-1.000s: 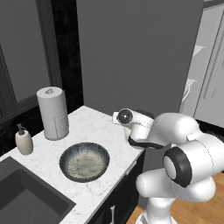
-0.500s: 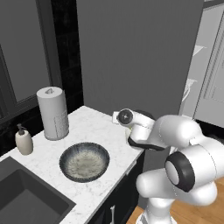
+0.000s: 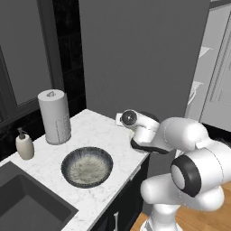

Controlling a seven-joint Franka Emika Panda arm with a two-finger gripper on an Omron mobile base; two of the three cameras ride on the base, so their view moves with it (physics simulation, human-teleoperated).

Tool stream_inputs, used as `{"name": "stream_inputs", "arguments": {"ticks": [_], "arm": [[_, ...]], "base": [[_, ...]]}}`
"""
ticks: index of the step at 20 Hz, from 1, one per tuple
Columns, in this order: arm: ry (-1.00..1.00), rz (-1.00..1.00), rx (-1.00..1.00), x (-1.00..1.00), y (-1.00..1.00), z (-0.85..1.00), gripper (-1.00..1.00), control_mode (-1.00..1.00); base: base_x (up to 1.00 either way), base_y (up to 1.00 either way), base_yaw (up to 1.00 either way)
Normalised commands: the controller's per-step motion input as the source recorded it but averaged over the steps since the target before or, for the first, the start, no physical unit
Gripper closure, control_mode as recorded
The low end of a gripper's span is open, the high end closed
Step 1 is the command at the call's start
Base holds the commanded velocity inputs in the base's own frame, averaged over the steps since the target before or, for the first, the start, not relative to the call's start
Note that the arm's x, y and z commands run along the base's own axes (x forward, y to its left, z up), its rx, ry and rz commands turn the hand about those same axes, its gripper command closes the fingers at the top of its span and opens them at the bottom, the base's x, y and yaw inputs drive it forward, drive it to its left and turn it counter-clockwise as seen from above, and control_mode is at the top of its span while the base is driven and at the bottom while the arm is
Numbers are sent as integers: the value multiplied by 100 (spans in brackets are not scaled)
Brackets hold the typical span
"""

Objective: Grab a lemon wedge from the fridge and one ice cube from the ice bowl, and put them in the glass of lemonade.

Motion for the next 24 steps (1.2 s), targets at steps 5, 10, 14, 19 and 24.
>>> {"name": "stream_inputs", "arguments": {"ticks": [5, 10, 14, 19, 24], "arm": [[0, 0, -2, 13, -1, -54, 100, -100], [-4, 0, -4, 0, -12, -51, 100, -100], [-6, 0, 0, -3, -20, -20, 100, -100], [-1, 0, 0, -34, -14, -32, 100, -100], [0, 0, 0, -26, -2, -21, 100, -100]], "base": [[0, 0, 0], [0, 0, 0], [0, 0, 0], [0, 0, 0], [0, 0, 0]]}}
